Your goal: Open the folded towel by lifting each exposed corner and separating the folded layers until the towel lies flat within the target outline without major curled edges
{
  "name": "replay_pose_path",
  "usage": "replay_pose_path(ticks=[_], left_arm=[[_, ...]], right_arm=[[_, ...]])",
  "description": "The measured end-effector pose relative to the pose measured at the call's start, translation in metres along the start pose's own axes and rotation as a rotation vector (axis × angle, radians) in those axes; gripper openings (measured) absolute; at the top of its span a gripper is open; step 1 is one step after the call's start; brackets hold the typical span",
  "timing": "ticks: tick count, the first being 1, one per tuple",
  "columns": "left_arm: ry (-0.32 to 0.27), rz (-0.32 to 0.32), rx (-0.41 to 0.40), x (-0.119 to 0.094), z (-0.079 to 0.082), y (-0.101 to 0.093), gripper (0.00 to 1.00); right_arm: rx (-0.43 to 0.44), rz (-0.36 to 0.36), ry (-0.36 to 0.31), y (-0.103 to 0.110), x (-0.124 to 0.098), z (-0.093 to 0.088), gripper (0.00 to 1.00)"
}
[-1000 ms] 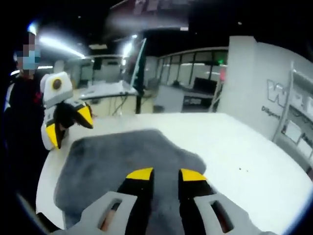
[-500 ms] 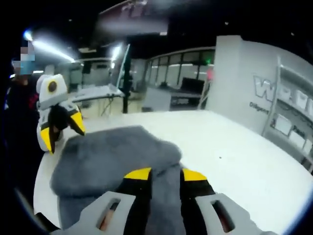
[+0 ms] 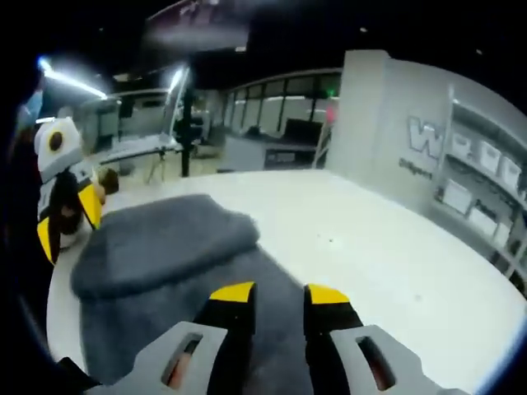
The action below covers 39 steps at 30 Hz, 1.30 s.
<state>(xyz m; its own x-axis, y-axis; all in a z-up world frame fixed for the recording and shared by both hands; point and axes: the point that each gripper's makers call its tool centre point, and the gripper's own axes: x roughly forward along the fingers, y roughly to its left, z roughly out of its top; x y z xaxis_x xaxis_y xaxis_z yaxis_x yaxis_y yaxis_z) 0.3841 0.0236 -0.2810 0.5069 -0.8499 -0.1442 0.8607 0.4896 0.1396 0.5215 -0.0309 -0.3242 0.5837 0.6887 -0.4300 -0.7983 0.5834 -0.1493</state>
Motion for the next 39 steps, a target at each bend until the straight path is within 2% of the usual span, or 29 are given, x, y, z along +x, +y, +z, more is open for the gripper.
replay_pose_path(ticks=[7,12,13,15,21,26,31,35,37,39], left_arm=[[0.009,-0.004,-0.014,0.019,0.006,-0.004,0.32],[0.013,-0.020,0.000,0.029,0.012,-0.010,0.31],[0.015,-0.030,-0.001,0.032,0.013,-0.012,0.31],[0.028,-0.088,-0.053,0.041,0.014,-0.024,0.31],[0.048,-0.119,-0.008,0.064,0.016,-0.037,0.32],[0.078,-0.164,-0.063,0.079,0.014,-0.047,0.35],[0.097,-0.177,-0.043,0.098,0.011,-0.056,0.33],[0.142,-0.222,-0.064,0.114,0.006,-0.065,0.34],[0.203,-0.236,-0.028,0.122,-0.003,-0.069,0.35],[0.232,-0.242,0.000,0.129,-0.006,-0.074,0.35]], right_arm=[[0.002,-0.019,0.027,-0.011,-0.005,-0.008,0.17],[0.039,-0.046,0.033,-0.025,-0.012,-0.011,0.17],[0.045,-0.053,0.040,-0.029,-0.013,-0.012,0.17],[0.055,-0.069,0.060,-0.037,-0.015,-0.015,0.17],[0.078,-0.104,0.102,-0.058,-0.020,-0.024,0.17],[0.105,-0.116,0.120,-0.070,-0.025,-0.033,0.17],[0.109,-0.128,0.180,-0.083,-0.029,-0.045,0.16],[0.115,-0.129,0.226,-0.092,-0.030,-0.052,0.16],[0.115,-0.127,0.249,-0.095,-0.029,-0.057,0.15],[0.106,-0.130,0.281,-0.098,-0.029,-0.065,0.14]])
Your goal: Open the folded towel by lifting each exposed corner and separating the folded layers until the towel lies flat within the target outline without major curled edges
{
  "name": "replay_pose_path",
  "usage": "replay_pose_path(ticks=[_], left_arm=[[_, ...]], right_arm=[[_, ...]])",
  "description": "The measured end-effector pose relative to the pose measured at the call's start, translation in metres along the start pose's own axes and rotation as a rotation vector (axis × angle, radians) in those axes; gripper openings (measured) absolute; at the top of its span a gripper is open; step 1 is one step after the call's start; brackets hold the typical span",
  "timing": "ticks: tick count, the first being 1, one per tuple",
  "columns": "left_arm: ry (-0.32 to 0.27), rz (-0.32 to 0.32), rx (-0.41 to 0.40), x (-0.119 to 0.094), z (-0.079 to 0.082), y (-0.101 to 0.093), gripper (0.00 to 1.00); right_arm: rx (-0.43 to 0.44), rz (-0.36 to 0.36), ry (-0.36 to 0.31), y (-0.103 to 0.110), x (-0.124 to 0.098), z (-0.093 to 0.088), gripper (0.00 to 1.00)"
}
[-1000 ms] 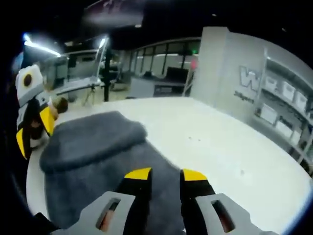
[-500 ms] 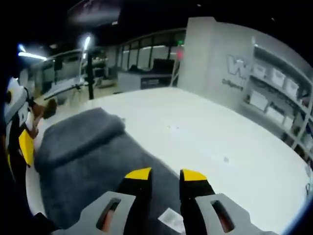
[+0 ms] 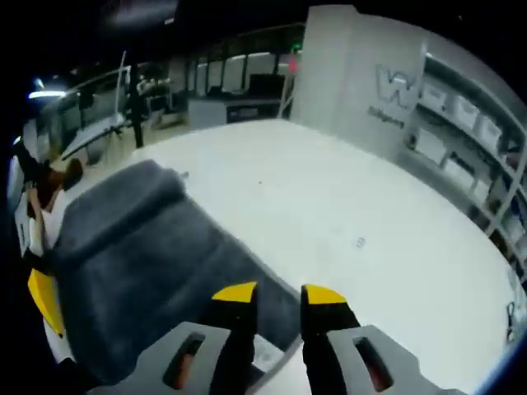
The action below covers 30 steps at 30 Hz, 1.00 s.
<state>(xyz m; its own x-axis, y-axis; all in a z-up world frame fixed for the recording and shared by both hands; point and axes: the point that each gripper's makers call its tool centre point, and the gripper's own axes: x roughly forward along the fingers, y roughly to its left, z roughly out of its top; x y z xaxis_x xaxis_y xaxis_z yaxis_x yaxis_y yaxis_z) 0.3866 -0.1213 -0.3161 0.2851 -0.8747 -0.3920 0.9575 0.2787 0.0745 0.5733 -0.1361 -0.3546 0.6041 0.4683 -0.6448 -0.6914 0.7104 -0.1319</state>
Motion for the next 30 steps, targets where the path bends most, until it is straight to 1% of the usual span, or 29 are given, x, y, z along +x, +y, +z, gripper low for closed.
replay_pose_path(ticks=[2,3,4,5,6,7,10,13,14,15,16,17,20,22,25,27,29,30], left_arm=[[0.013,-0.013,0.009,0.010,0.000,-0.004,0.35],[0.029,-0.031,0.018,0.015,-0.002,-0.007,0.37],[0.047,-0.041,0.022,0.020,-0.005,-0.009,0.40],[0.053,-0.043,0.024,0.022,-0.006,-0.009,0.42],[0.065,-0.041,0.052,0.027,-0.008,-0.010,0.44],[0.078,-0.039,0.079,0.032,-0.010,-0.010,0.44],[0.091,-0.040,0.074,0.038,-0.014,-0.008,0.45],[0.101,-0.069,0.061,0.046,-0.022,-0.014,0.45],[0.116,-0.079,0.064,0.048,-0.026,-0.016,0.45],[0.146,-0.098,0.091,0.049,-0.032,-0.019,0.45],[0.162,-0.106,0.112,0.050,-0.035,-0.021,0.45],[0.166,-0.105,0.114,0.052,-0.036,-0.022,0.45],[0.162,-0.147,0.133,0.057,-0.040,-0.036,0.42],[0.183,-0.191,0.162,0.060,-0.045,-0.048,0.41],[0.196,-0.221,0.208,0.064,-0.047,-0.059,0.41],[0.191,-0.243,0.222,0.065,-0.046,-0.066,0.40],[0.199,-0.263,0.231,0.067,-0.047,-0.071,0.38],[0.211,-0.267,0.228,0.069,-0.048,-0.073,0.38]], right_arm=[[0.009,-0.017,-0.006,-0.005,0.004,-0.002,0.14],[0.026,-0.010,0.002,-0.006,0.007,-0.004,0.14],[0.034,-0.005,0.010,-0.006,0.008,-0.006,0.14],[0.040,-0.008,0.017,-0.007,0.010,-0.007,0.14],[0.029,-0.007,0.032,-0.006,0.013,-0.010,0.14],[0.018,-0.006,0.048,-0.006,0.016,-0.013,0.14],[0.026,0.015,0.069,-0.005,0.019,-0.020,0.15],[0.028,0.013,0.083,-0.007,0.020,-0.024,0.15],[0.028,0.015,0.087,-0.007,0.019,-0.025,0.15],[0.029,0.018,0.093,-0.008,0.019,-0.026,0.15],[0.025,0.023,0.094,-0.007,0.018,-0.027,0.16],[0.024,0.026,0.094,-0.008,0.018,-0.027,0.16],[0.029,0.029,0.107,-0.009,0.016,-0.031,0.16],[0.037,0.031,0.113,-0.010,0.015,-0.033,0.15],[0.046,0.030,0.126,-0.012,0.015,-0.038,0.15],[0.053,0.032,0.134,-0.021,0.018,-0.038,0.16],[0.068,0.024,0.134,-0.026,0.018,-0.039,0.16],[0.075,0.018,0.138,-0.032,0.020,-0.039,0.16]])
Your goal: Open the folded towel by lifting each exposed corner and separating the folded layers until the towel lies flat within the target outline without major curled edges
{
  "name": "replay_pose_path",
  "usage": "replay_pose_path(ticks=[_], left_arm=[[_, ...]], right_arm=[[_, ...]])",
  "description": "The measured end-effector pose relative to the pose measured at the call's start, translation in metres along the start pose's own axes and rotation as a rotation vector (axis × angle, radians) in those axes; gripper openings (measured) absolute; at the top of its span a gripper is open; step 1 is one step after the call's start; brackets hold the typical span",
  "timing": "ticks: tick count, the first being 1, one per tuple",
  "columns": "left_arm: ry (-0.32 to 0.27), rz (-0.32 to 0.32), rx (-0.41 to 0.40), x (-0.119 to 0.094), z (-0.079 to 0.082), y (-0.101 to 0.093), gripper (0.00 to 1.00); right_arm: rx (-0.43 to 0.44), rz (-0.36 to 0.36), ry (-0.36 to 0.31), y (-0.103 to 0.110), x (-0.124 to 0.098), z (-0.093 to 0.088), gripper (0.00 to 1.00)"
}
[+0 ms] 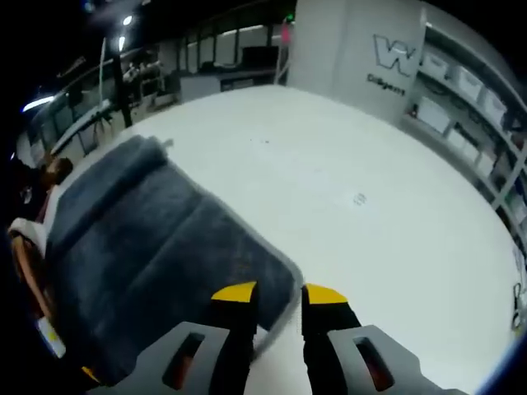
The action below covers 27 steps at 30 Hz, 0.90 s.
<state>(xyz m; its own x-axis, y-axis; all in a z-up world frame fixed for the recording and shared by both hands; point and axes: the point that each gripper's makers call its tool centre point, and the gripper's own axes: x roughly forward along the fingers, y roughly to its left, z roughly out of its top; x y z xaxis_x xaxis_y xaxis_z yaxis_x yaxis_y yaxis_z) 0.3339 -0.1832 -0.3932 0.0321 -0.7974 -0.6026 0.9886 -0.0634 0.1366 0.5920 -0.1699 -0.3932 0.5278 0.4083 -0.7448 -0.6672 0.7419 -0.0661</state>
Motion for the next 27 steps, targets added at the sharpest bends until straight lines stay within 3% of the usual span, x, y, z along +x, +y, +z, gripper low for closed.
replay_pose_path(ticks=[5,8,18,27], left_arm=[[0.015,-0.044,0.021,0.012,0.000,-0.010,0.35],[0.042,-0.061,0.025,0.015,-0.005,-0.011,0.35],[0.038,-0.078,0.003,0.017,-0.008,-0.011,0.35],[0.030,-0.110,-0.072,0.018,-0.010,-0.014,0.29]], right_arm=[[0.021,-0.017,-0.004,-0.015,0.006,0.001,0.16],[0.023,-0.009,-0.002,-0.014,0.010,0.001,0.17],[-0.001,-0.020,0.028,-0.012,0.023,-0.008,0.15],[0.026,0.013,0.017,-0.009,0.023,-0.007,0.01]])
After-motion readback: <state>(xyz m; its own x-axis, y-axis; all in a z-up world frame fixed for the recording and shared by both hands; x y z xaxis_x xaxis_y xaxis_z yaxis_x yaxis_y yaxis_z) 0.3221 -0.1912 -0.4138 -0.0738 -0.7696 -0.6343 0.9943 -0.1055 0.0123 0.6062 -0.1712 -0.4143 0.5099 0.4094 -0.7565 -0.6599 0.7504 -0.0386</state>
